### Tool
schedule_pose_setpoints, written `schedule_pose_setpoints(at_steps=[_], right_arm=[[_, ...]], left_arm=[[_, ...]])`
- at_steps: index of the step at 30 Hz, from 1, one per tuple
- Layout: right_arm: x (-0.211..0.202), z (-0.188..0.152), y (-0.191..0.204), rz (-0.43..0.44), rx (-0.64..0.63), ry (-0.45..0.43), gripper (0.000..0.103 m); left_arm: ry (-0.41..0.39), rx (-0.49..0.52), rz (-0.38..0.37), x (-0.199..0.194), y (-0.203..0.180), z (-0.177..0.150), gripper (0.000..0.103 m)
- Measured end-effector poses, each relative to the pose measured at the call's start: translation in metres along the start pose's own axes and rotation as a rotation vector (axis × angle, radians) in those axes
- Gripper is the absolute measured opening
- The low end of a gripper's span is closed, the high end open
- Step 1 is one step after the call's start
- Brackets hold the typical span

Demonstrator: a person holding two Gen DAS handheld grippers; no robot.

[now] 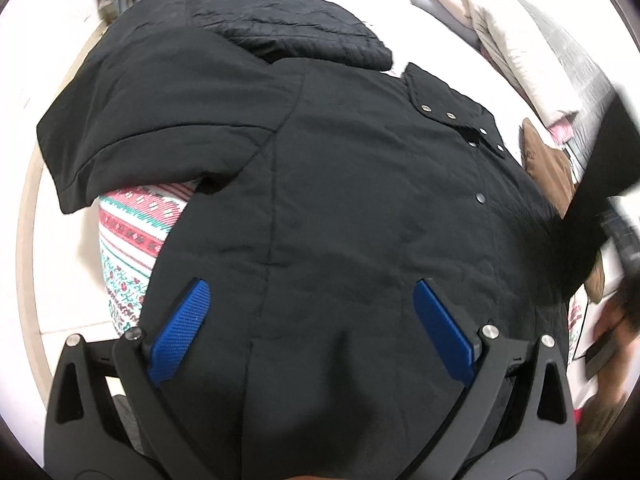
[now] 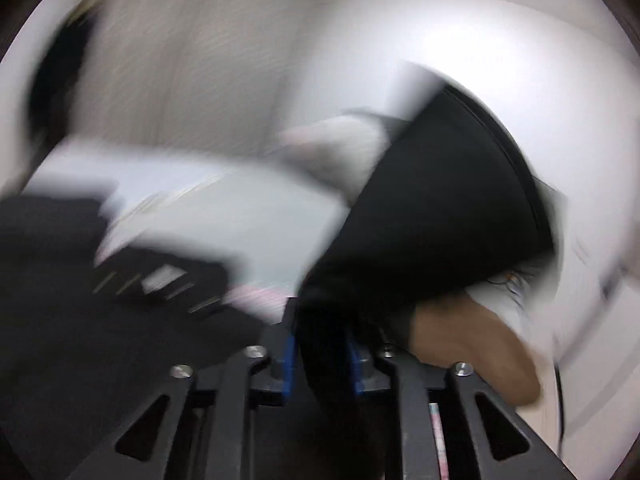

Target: Fold large clothes

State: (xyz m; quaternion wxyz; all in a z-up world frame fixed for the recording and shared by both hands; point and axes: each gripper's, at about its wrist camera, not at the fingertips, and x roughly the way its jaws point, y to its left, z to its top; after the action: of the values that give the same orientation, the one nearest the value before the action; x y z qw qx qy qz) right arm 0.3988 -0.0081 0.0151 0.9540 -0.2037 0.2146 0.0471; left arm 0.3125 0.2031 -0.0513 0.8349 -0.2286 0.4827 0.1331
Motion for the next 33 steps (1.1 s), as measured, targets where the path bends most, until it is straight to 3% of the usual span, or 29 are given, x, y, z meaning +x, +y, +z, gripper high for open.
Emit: schedule_pose_setpoints(at_steps=[2, 4, 7, 8, 11, 16, 19, 21, 26, 30, 33], right_arm=[[0.022, -0.013, 0.077, 0.163, -0.142, 0.154, 0.042], [0.036, -0.032, 0.121, 0.274, -0.214, 0.260, 0.042], [0.043, -0.062, 0.149, 0.403, -0.274, 0.375, 0.042], [0.040, -0.067, 0.150, 0.408, -0.283, 0.369, 0.043], [0.044, -0.058, 0.126, 0.435, -0.236, 0.354, 0.043], [0.074, -0.043, 0.058, 0.323, -0.025, 0.309, 0.056], [0.108, -0.067, 0.047, 0.367, -0.016, 0.459, 0.056], [0.107, -0.074, 0.026, 0.400, 0.000, 0.455, 0.057], [0.133, -0.094, -0.047, 0.359, 0.213, 0.575, 0.060], [0.112, -0.091, -0.048, 0.338, 0.242, 0.551, 0.060], [0.077, -0.079, -0.019, 0.423, 0.192, 0.516, 0.060]], left_arm=[[0.009, -0.026, -0.002, 0.002, 0.007, 0.003, 0.101], [0.012, -0.043, -0.011, 0.001, 0.014, 0.004, 0.101], [0.025, -0.035, -0.026, -0.002, 0.018, 0.004, 0.101], [0.026, -0.035, -0.030, -0.003, 0.018, 0.005, 0.101], [0.022, -0.052, -0.043, -0.006, 0.022, 0.005, 0.101], [0.026, -0.045, -0.059, -0.007, 0.018, 0.005, 0.101], [0.036, -0.047, -0.062, -0.005, 0.019, 0.005, 0.101], [0.040, -0.056, -0.064, -0.005, 0.022, 0.005, 0.101], [0.021, -0.069, -0.028, -0.005, 0.027, 0.008, 0.101], [0.029, -0.092, -0.022, -0.002, 0.034, 0.010, 0.101], [0.035, -0.134, -0.039, -0.003, 0.047, 0.015, 0.101]])
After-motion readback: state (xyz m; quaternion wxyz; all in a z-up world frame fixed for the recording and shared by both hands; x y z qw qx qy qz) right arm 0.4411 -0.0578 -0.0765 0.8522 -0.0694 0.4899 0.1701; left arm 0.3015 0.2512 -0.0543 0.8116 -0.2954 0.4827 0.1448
